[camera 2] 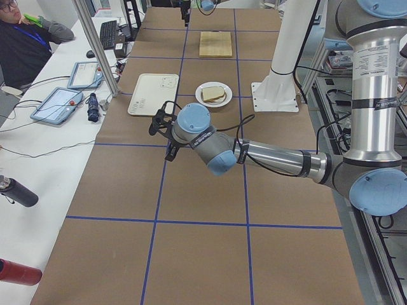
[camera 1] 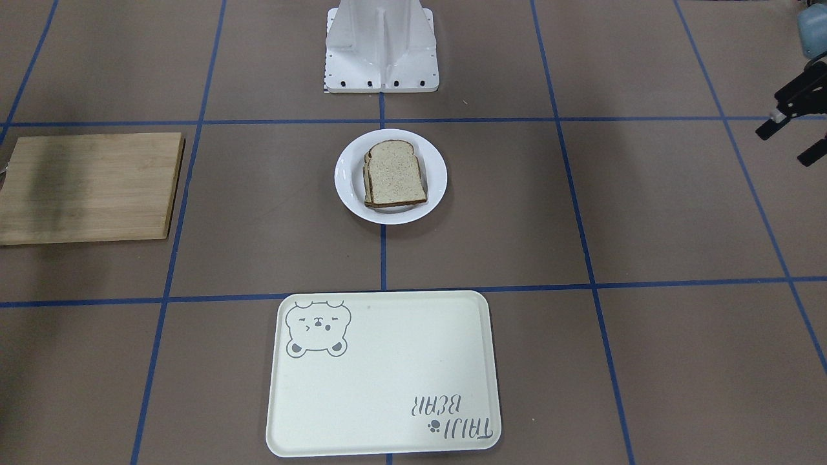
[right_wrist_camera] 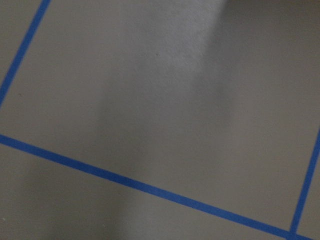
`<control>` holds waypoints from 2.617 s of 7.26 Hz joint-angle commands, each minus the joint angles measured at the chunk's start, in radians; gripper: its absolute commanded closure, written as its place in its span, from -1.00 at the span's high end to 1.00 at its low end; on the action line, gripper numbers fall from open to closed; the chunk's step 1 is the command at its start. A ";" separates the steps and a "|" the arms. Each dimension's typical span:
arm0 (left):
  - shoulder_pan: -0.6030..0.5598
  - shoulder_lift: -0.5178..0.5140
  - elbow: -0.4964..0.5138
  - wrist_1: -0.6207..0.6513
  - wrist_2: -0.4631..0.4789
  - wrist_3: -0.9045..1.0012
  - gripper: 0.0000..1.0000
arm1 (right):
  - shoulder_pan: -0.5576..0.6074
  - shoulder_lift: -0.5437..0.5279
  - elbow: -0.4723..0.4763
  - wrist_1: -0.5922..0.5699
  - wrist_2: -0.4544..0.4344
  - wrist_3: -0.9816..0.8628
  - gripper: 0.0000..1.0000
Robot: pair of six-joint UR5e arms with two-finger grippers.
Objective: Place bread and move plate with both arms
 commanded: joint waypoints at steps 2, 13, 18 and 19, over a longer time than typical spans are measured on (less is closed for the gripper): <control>0.234 -0.155 0.027 -0.104 0.058 -0.408 0.97 | 0.126 -0.198 0.055 0.007 0.067 -0.116 1.00; 0.881 -0.309 0.323 -0.580 0.740 -0.793 -0.16 | 0.149 -0.198 0.051 -0.002 0.102 -0.106 1.00; 0.957 -0.311 0.324 -0.579 0.824 -0.795 -0.16 | 0.148 -0.192 0.045 -0.004 0.101 -0.104 1.00; 0.967 -0.312 0.326 -0.579 0.825 -0.795 -0.16 | 0.148 -0.192 0.043 -0.004 0.101 -0.104 1.00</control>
